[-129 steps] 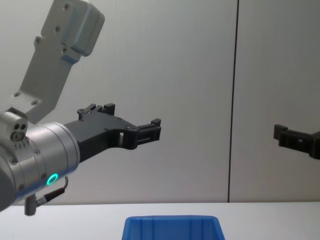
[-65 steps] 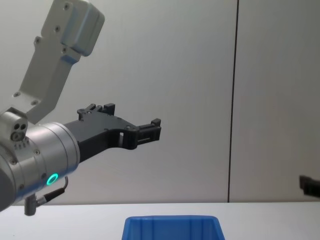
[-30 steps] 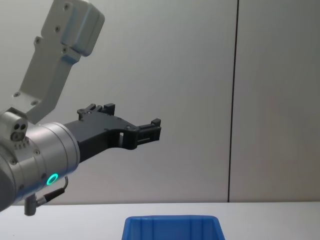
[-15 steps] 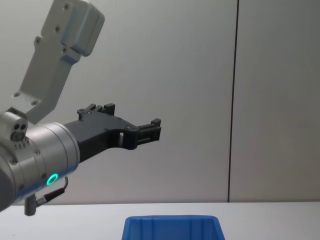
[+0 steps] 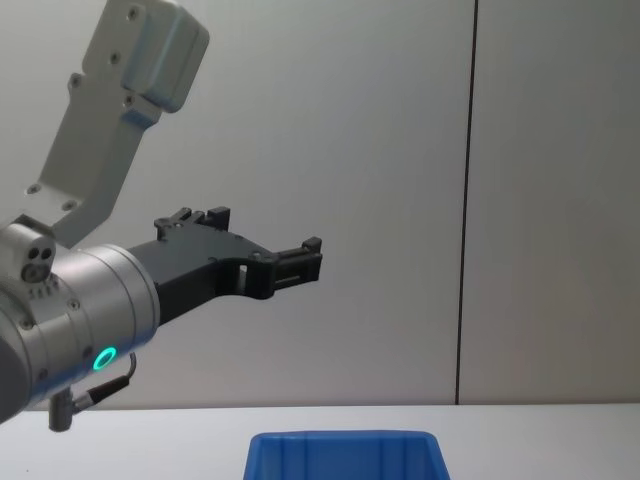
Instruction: Pick up the two dolls from the table and place them into the box.
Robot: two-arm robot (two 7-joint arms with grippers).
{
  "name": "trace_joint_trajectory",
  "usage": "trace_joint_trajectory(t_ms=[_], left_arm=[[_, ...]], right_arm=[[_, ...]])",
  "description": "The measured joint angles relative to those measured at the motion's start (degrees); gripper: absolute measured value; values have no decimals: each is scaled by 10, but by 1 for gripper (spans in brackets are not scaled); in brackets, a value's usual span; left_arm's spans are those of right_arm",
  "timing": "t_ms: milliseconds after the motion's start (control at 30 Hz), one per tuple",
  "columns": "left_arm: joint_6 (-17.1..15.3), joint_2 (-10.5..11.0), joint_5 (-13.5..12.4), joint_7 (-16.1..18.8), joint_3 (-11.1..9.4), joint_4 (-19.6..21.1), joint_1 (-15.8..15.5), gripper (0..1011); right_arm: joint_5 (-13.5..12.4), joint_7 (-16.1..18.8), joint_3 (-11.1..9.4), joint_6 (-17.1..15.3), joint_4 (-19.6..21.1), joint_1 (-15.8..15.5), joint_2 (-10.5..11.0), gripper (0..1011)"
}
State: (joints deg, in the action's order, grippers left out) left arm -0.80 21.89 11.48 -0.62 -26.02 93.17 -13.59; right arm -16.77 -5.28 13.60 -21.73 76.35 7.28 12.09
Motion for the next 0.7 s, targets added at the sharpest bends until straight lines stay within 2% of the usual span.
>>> trace_joint_trajectory(t_ms=[367,700], left_arm=[[0,0,0,0,0,0,0,1001],[0,0,0,0,0,0,0,1001]], right_arm=[[20,33,3,54,38,-13,5,371],[38,92,11,110,68,-19,6,371]])
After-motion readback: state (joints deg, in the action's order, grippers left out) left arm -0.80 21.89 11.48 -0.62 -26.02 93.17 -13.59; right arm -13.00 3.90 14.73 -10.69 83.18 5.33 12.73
